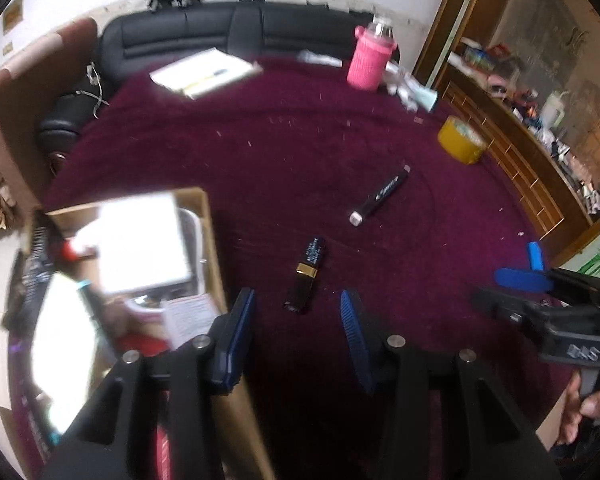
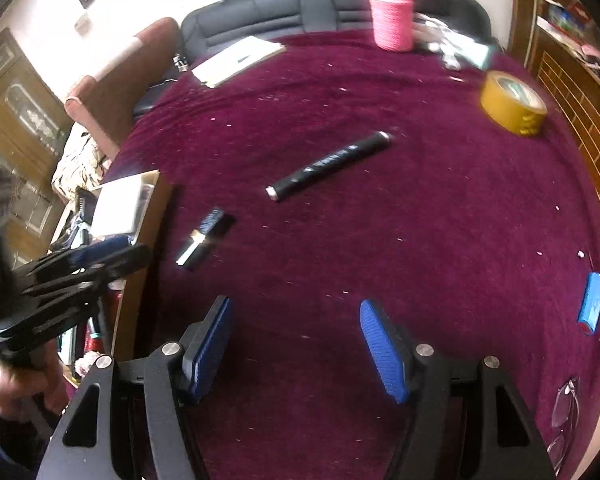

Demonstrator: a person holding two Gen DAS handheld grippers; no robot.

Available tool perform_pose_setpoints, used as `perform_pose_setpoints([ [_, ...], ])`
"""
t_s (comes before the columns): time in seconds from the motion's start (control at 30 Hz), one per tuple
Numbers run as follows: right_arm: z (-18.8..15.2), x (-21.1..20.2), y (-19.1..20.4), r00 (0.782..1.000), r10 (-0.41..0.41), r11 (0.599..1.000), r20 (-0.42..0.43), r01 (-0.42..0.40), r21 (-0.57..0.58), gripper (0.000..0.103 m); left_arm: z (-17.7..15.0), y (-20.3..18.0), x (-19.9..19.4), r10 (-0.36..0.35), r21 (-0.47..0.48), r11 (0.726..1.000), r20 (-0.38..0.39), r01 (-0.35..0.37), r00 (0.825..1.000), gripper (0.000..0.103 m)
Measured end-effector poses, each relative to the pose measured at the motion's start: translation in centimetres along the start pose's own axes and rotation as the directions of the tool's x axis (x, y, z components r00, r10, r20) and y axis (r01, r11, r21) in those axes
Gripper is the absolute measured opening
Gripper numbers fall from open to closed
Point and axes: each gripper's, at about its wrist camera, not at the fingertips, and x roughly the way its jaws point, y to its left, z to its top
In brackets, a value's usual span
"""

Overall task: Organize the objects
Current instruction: 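Move both grippers back over the remaining items on the table, then grasp the black gold-banded tube with the left gripper while the right grasps the white-capped marker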

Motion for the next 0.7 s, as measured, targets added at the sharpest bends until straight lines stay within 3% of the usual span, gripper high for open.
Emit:
perform_pose_setpoints([
  [0.13,0.1,0.6,-2.0,1.0,0.018,0.999,-0.021,-0.017,0.047,0.071,1.0,-1.5,3.7,0.005,0.042,0.999,-0.087,-0.002,0.996,0.042],
  [0.23,0.8,1.2,-3.1,0.998,0.055,0.994,-0.04,-0.051,0.092,0.071,1.5,-2.4,6.3,0.098,0.09,0.992,-0.114,-0.088,0.989,0.042],
  [0.3,1.8,1.6,-3.6,0.997,0.063,0.992,-0.047,-0.057,0.11,0.071,1.8,-2.4,7.6,0.118,0.086,0.99,-0.134,-0.107,0.984,0.042],
  [0.33,2.4,1.8,-3.9,0.996,0.073,0.991,-0.049,-0.067,0.119,0.071,1.8,-2.3,8.2,0.136,0.087,0.988,-0.134,-0.125,0.982,0.04],
  [0.43,4.5,2.9,-4.5,0.993,0.097,0.984,-0.062,-0.087,0.158,0.071,1.7,-2.1,9.4,0.147,0.075,0.988,-0.146,-0.138,0.978,0.017],
  [0.7,10.3,8.3,-6.3,0.981,0.154,0.932,-0.115,-0.106,0.348,0.071,0.2,-2.8,8.9,0.18,0.032,0.984,-0.111,-0.178,0.977,0.017],
])
